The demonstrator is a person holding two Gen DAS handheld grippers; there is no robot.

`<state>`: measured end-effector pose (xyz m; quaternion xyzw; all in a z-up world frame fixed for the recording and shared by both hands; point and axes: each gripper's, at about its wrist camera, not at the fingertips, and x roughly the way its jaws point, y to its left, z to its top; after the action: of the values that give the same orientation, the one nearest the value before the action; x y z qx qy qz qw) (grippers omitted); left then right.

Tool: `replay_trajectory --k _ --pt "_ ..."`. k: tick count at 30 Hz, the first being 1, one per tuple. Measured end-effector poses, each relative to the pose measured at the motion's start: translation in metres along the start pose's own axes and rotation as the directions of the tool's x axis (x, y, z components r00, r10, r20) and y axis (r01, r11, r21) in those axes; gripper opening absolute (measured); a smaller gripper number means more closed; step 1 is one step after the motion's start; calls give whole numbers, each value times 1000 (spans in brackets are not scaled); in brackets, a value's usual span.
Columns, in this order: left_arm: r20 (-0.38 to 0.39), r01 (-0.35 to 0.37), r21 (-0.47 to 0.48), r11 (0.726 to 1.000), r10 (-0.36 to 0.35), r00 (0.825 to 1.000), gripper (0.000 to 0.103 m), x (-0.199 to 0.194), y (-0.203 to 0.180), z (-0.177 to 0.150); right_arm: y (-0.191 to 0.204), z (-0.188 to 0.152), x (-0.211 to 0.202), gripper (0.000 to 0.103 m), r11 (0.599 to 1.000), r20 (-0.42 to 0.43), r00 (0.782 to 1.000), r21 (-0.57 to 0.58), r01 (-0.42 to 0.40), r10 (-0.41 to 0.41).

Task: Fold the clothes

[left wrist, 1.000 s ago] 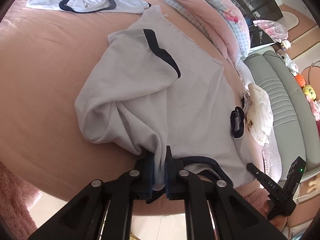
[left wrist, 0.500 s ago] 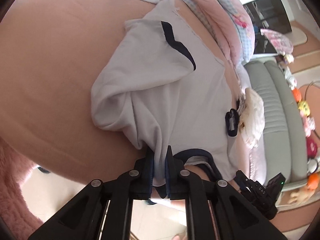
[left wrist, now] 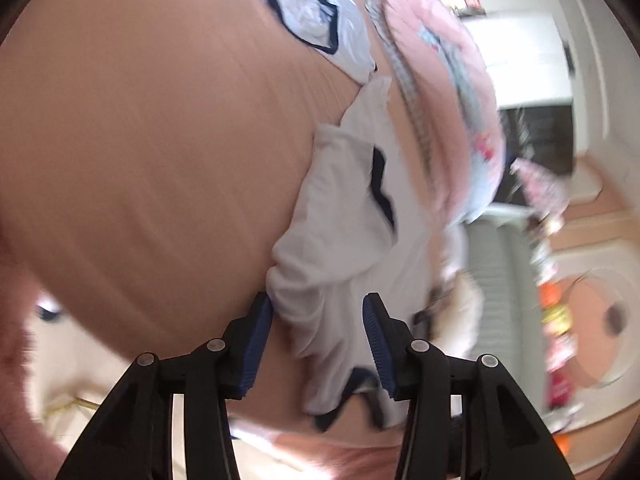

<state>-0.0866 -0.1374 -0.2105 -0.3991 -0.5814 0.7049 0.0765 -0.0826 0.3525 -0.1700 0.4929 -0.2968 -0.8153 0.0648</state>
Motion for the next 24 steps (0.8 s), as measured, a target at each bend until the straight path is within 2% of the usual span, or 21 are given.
replay_trajectory --k 2,4,7,9,10,11,13,15,17,19,21,24 --pt "-31 78 -85 993 -81 996 54 7 8 7 -10 3 1 54 996 -1 998 60 -66 66" --pt "-34 94 -103 990 -98 995 56 9 8 9 -15 5 3 54 989 7 995 108 -104 103" --pt "-28 34 -57 998 -35 999 56 15 0 10 -17 5 5 54 983 17 993 139 -120 119" --pt "-10 -40 29 999 40 999 56 22 -12 8 2 2 7 51 999 8 1000 23 -24 23" --pt "-2 -78 96 992 79 997 45 27 -22 6 12 0 9 38 999 7 1000 -35 24 -23" --pt "-8 -121 173 977 125 992 7 35 -32 4 20 -4 10 21 993 9 998 -93 68 -67" --pt "-32 -192 268 944 208 978 5 43 -45 0 36 -12 13 5 969 22 988 -197 152 -150" --pt "-42 -251 337 908 281 959 5 44 -56 -3 46 -17 8 4 941 59 974 -250 227 -219" --pt "-36 -295 375 879 332 943 5 34 -62 2 57 -22 -2 3 895 118 948 -315 317 -294" --pt "-52 -316 390 865 364 930 5 22 -66 11 62 -23 -12 3 883 139 941 -326 336 -307" --pt "-68 -316 410 856 374 925 5 10 -66 18 64 -23 -20 3 884 138 941 -324 337 -308" --pt "-60 -337 486 807 415 908 5 5 -73 19 67 -22 -27 3 898 119 949 -308 315 -292"
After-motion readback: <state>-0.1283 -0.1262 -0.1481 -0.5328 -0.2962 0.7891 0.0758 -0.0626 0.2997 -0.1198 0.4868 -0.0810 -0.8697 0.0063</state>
